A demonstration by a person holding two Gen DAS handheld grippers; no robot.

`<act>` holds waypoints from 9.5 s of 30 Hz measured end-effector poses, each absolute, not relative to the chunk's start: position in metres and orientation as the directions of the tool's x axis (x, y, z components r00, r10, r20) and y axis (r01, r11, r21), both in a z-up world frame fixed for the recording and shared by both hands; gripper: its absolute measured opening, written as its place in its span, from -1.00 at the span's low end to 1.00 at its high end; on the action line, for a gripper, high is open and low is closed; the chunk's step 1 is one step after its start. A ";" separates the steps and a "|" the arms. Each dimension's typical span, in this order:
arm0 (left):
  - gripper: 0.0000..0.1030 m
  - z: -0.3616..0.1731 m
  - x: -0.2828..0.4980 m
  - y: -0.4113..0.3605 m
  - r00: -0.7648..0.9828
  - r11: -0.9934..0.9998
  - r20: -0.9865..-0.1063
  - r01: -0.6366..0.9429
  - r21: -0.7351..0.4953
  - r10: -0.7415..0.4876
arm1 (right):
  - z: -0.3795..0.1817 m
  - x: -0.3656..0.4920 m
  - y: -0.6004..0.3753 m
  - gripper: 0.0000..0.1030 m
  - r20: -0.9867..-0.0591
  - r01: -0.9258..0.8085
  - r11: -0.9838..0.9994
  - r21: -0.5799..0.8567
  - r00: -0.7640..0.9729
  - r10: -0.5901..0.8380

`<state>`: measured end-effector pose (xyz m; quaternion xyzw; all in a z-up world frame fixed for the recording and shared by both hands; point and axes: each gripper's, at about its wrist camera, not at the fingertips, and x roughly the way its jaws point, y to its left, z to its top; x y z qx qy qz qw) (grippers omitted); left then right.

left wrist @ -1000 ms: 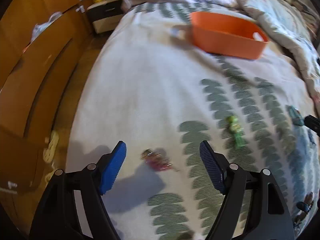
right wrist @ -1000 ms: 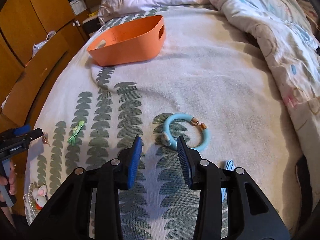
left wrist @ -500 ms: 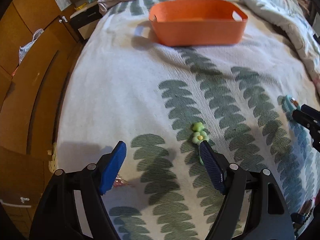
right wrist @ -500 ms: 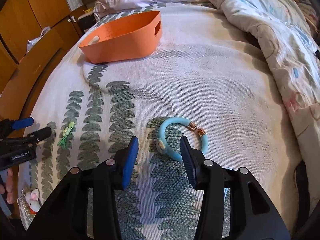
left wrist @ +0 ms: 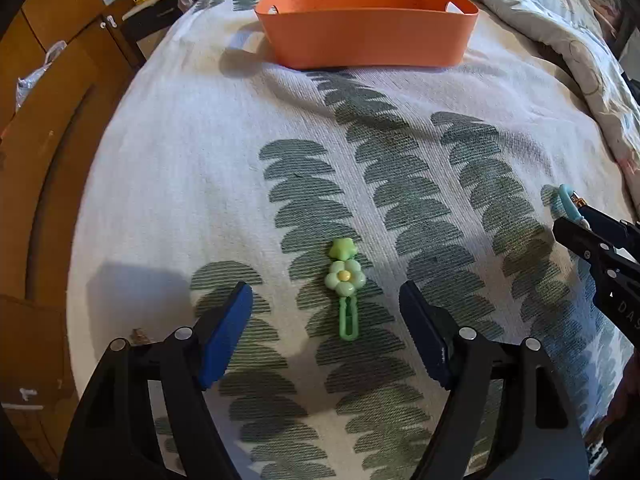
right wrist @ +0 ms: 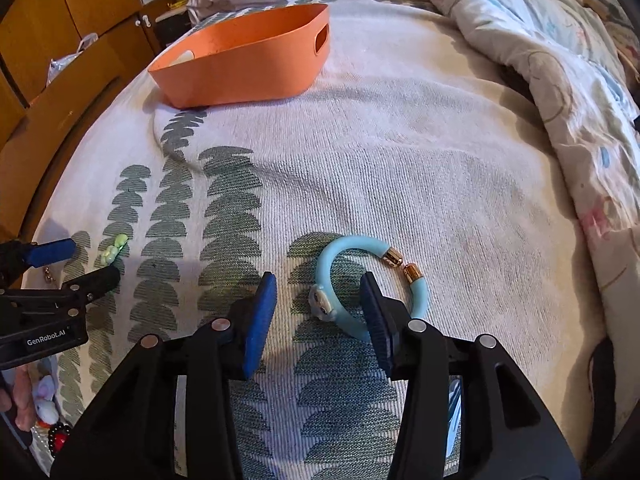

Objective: Organize jewelry
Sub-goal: 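Grasp the green flower clip with left tool while right grasps blue hair tie, then carry the flower clip and blue hair tie to the pile and open both tools, then move left tool over the pink leaf brooch while right approaches blue clip, then grasp the pink leaf brooch with left tool while right grasps blue clip, then carry the brooch and blue clip onto the piles and open both tools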

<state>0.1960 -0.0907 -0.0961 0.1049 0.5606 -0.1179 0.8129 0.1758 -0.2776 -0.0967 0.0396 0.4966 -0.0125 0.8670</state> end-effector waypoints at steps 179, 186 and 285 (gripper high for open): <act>0.64 -0.035 0.142 0.035 0.594 0.994 -0.804 0.077 0.078 0.017 | -0.059 0.078 -0.327 -0.10 -0.807 0.266 0.938 0.223 0.590 0.025; 0.64 -0.065 0.166 0.035 0.498 0.990 -0.865 0.093 0.110 0.050 | -0.077 0.095 -0.334 -0.10 -0.837 0.285 0.936 0.207 0.546 0.019; -0.31 -0.016 0.049 0.007 0.541 0.969 -0.839 0.233 0.079 -0.062 | 0.000 -0.041 -0.285 -0.72 -0.810 0.206 0.951 0.229 0.582 0.069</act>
